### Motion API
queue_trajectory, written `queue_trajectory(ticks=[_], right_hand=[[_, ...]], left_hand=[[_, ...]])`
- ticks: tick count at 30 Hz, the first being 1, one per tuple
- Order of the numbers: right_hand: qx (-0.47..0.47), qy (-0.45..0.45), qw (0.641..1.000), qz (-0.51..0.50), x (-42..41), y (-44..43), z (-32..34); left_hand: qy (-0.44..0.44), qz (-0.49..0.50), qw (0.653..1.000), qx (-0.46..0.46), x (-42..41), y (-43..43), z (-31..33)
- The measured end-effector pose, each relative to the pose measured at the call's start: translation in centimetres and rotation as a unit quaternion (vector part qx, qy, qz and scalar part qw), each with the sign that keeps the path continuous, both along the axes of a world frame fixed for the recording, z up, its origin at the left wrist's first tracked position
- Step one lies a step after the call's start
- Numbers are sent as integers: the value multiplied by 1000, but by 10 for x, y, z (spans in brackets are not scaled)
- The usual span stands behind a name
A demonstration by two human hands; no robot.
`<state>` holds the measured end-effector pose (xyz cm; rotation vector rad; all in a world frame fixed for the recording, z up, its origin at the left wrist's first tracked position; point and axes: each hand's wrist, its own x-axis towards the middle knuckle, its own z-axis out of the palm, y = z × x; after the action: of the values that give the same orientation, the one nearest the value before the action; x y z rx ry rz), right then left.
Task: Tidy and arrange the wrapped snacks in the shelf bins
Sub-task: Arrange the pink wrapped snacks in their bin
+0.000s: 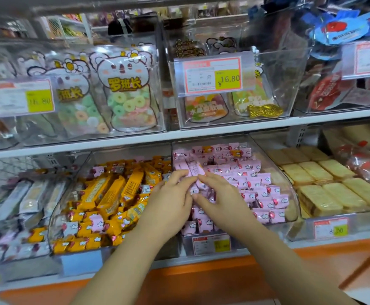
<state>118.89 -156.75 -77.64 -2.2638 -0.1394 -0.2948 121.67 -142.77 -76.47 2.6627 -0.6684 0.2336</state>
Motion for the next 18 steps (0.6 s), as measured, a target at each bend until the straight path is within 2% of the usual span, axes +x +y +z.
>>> queue_trajectory(ticks=[4, 9, 14, 18], right_hand=[[-56, 4, 998, 13, 1, -2, -2], [-83, 22, 996, 29, -2, -16, 0], [-16, -21, 998, -64, -3, -52, 10], [-32, -82, 982, -166, 5, -92, 6]], left_hand=[[-46, 4, 997, 68, -7, -2, 0], [-61, 18, 996, 66, -7, -1, 1], [-93, -1, 994, 51, -9, -35, 11], [-66, -33, 995, 61, 4, -80, 10]])
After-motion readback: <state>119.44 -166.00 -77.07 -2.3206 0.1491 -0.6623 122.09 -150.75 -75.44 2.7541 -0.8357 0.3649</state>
